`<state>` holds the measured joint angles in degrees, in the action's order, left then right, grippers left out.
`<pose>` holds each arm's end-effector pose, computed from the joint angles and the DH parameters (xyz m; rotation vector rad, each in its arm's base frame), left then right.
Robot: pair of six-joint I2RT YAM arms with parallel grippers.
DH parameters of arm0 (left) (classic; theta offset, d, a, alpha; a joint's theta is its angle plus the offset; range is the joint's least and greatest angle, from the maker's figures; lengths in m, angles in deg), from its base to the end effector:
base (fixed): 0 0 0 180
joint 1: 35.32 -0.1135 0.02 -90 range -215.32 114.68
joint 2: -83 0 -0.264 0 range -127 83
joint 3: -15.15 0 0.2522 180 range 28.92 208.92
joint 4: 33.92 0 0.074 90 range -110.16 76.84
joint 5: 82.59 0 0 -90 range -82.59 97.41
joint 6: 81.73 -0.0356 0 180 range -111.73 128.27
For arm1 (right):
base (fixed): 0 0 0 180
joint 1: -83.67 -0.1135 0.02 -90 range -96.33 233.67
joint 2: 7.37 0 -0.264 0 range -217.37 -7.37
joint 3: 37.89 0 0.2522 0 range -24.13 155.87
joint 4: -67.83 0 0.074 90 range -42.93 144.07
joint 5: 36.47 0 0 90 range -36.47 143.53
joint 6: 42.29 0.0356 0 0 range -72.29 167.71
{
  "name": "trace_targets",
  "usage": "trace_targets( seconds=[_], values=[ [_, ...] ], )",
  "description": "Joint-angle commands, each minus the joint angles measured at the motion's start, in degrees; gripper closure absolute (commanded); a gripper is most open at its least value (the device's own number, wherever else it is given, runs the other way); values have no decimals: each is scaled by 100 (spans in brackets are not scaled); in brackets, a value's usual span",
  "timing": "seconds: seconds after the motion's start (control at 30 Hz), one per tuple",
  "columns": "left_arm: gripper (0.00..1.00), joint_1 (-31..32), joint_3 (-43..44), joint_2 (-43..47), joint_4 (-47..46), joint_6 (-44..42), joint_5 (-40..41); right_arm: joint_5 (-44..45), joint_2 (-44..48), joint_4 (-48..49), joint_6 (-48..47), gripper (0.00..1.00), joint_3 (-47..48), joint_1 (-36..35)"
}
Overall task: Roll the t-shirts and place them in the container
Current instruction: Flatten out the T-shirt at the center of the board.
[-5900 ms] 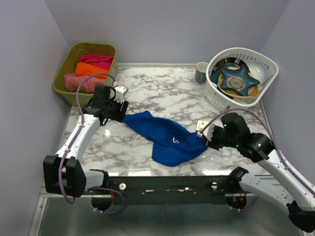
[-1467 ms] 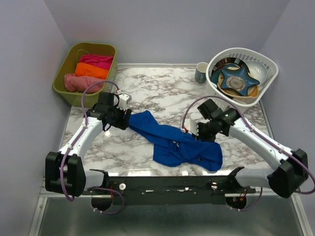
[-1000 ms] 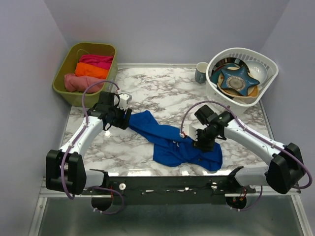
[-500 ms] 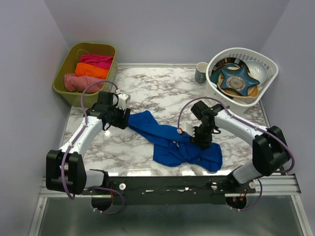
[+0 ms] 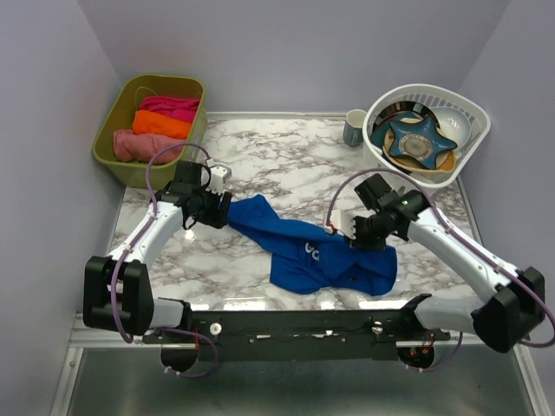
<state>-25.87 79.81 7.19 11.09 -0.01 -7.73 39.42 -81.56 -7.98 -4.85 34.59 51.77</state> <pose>0.2580 -0.0524 0.2307 0.4917 2.4876 -0.3446 0.1853 0.1255 0.2540 -1.9575 2.0988 0.2931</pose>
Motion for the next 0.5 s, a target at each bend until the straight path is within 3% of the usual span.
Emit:
trace_targets(
  seconds=[0.0, 0.1, 0.33, 0.47],
  values=[
    [29, 13, 193, -214, -127, 45, -165, 320, 1184, 60, -298, 93, -439, 0],
    [29, 48, 254, -373, -180, -130, -34, 461, 1818, 148, -466, 93, -799, -9],
    [28, 39, 219, -645, -522, -2001, 178, 567, 1980, 113, -194, 93, -1126, -1],
    [28, 30, 894, -1329, -181, -1810, -128, 523, 1900, 166, 34, 93, -1126, 0]
  ],
)
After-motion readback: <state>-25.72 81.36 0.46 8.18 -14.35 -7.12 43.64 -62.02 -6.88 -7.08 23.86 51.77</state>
